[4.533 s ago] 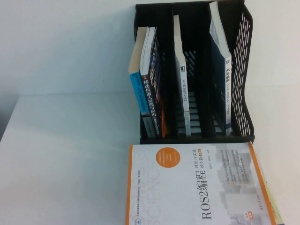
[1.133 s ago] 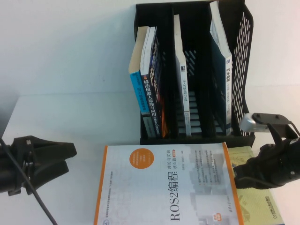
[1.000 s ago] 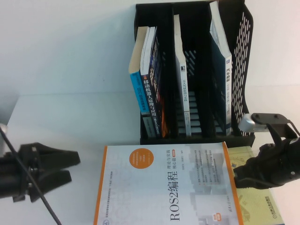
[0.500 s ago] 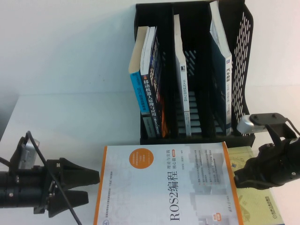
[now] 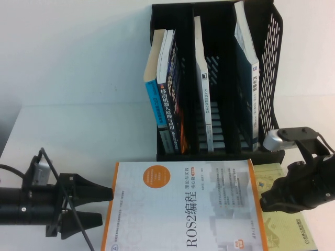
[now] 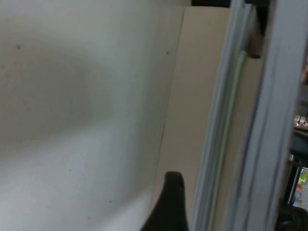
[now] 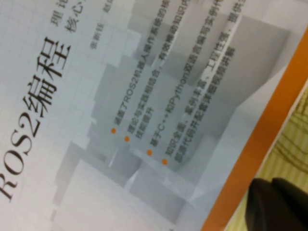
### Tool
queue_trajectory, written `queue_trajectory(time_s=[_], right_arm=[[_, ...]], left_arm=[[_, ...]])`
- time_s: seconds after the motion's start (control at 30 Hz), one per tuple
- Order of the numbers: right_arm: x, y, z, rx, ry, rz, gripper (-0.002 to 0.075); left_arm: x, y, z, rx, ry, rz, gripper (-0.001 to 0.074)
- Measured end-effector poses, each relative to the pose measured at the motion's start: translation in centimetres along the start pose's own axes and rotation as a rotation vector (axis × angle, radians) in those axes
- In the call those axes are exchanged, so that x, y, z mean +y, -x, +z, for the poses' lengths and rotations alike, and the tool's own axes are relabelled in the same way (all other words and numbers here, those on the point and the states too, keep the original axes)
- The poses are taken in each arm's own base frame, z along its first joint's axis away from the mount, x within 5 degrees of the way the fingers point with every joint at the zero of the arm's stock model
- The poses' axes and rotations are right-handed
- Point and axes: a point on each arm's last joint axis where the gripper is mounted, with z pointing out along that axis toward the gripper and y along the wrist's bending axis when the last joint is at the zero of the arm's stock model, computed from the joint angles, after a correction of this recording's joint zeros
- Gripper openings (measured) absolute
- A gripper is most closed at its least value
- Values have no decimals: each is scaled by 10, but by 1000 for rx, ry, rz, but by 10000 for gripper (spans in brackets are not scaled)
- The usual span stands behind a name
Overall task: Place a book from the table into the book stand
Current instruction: Push book with right arm
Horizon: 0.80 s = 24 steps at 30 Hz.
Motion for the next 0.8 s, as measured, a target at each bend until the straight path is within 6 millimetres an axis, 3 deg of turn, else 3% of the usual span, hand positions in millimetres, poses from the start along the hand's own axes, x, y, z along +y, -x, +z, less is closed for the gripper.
queue_trajectory(time_s=[0.37, 0.8], right_arm=[[2, 0, 5, 9, 30, -15, -2], [6, 9, 14, 43, 118, -75, -2]], left_arm=[[-7, -7, 27, 68, -13, 7, 615], [-10, -11, 33, 90, -13, 24, 614]])
